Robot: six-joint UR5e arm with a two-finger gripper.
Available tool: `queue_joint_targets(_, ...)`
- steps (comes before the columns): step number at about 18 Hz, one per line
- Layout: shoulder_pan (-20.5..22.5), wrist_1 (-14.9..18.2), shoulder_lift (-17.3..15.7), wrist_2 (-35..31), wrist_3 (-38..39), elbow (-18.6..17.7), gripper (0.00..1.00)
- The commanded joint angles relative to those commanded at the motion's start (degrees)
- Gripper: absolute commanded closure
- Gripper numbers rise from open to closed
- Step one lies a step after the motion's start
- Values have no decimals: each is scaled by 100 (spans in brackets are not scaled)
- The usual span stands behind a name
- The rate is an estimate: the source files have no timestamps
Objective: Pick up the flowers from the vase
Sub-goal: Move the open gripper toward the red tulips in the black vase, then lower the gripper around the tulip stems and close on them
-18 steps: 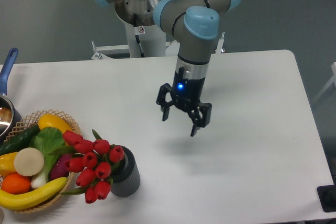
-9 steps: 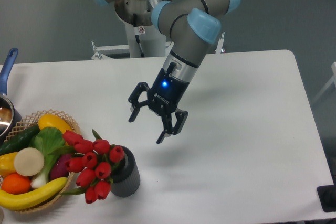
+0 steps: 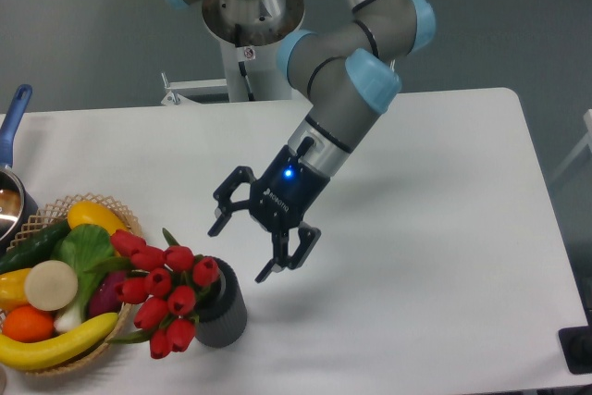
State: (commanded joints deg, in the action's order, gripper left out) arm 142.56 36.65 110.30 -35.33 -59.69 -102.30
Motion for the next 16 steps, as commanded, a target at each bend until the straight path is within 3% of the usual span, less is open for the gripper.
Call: queue_joint_targets(16, -229, 0, 114, 26, 116, 0, 0)
